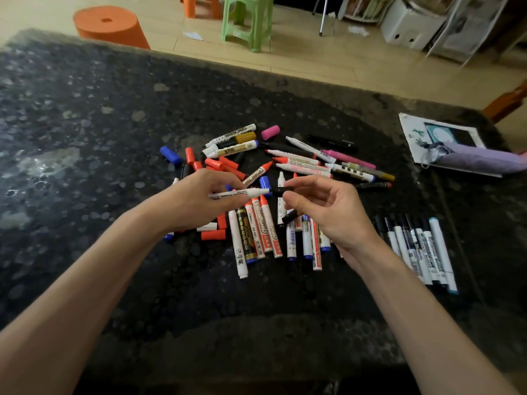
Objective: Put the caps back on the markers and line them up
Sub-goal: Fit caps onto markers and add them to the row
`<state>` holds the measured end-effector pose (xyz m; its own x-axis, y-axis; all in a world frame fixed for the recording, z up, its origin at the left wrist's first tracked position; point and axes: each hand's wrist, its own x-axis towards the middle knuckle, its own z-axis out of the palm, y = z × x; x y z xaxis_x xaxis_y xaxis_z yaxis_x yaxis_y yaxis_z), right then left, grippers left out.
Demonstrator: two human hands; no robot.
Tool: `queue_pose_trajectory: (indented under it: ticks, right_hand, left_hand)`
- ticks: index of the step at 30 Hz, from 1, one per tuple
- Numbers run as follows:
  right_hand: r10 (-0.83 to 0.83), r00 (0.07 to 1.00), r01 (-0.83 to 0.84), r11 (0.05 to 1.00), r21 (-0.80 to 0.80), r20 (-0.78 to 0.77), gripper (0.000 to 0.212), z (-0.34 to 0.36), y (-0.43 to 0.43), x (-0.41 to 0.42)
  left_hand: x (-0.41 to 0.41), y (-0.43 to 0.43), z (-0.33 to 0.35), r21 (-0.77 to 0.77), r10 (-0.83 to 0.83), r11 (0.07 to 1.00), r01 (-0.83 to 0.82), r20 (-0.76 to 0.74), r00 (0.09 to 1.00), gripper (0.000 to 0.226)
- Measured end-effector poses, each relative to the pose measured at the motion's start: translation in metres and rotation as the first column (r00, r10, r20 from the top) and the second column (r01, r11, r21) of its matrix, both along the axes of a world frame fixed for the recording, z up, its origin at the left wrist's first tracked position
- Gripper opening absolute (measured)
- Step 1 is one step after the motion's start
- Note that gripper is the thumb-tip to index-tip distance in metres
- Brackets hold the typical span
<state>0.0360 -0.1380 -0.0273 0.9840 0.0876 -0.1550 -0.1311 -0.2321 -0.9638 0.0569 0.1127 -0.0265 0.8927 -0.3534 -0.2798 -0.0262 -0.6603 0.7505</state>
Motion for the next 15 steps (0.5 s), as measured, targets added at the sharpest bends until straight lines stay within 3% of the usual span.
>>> queue_pose_trajectory:
  ticks: [6,9,15]
  right_hand:
    - [0.108,0.991,-0.100,0.991,-0.089,0.084,0.020,-0.001,-0.003,-0.004]
    - [0.133,0.979,-0.108,0.982,-0.156,0.157,0.017,-0.003,-0.004,-0.005]
    - [0.059,0.967,-0.014,0.984,-0.179,0.247,0.027,-0.016,0.001,-0.015]
  left_hand:
    - [-0.003,-0.015,0.005,-0.035,-0.059,0.998,0.060,0.041,0.997,0.039]
    - [-0.003,-0.022,0.002,-0.033,-0.065,0.997,0.069,0.129,0.990,0.034]
    - [-0.006,-0.031,-0.008,0.149,-0.053,0.989,0.027,0.179,0.982,0.029]
